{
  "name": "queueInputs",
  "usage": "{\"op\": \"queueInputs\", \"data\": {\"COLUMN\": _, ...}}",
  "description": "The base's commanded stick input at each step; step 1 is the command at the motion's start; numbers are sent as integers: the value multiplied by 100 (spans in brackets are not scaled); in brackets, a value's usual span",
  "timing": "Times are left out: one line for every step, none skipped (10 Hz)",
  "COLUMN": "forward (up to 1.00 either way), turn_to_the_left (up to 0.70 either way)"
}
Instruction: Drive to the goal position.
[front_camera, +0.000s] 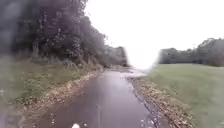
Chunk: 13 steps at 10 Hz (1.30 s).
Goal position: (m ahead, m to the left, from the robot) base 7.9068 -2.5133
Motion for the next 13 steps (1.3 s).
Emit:
{"op": "queueInputs", "data": {"forward": 50, "turn_to_the_left": 0}}
{"op": "queueInputs", "data": {"forward": 50, "turn_to_the_left": 0}}
{"op": "queueInputs", "data": {"forward": 50, "turn_to_the_left": 0}}
{"op": "queueInputs", "data": {"forward": 50, "turn_to_the_left": 0}}
{"op": "queueInputs", "data": {"forward": 50, "turn_to_the_left": 0}}
{"op": "queueInputs", "data": {"forward": 50, "turn_to_the_left": 0}}
{"op": "queueInputs", "data": {"forward": 50, "turn_to_the_left": 0}}
{"op": "queueInputs", "data": {"forward": 50, "turn_to_the_left": 0}}
{"op": "queueInputs", "data": {"forward": 50, "turn_to_the_left": 0}}
{"op": "queueInputs", "data": {"forward": 50, "turn_to_the_left": 0}}
{"op": "queueInputs", "data": {"forward": 50, "turn_to_the_left": 0}}
{"op": "queueInputs", "data": {"forward": 50, "turn_to_the_left": 0}}
{"op": "queueInputs", "data": {"forward": 50, "turn_to_the_left": 0}}
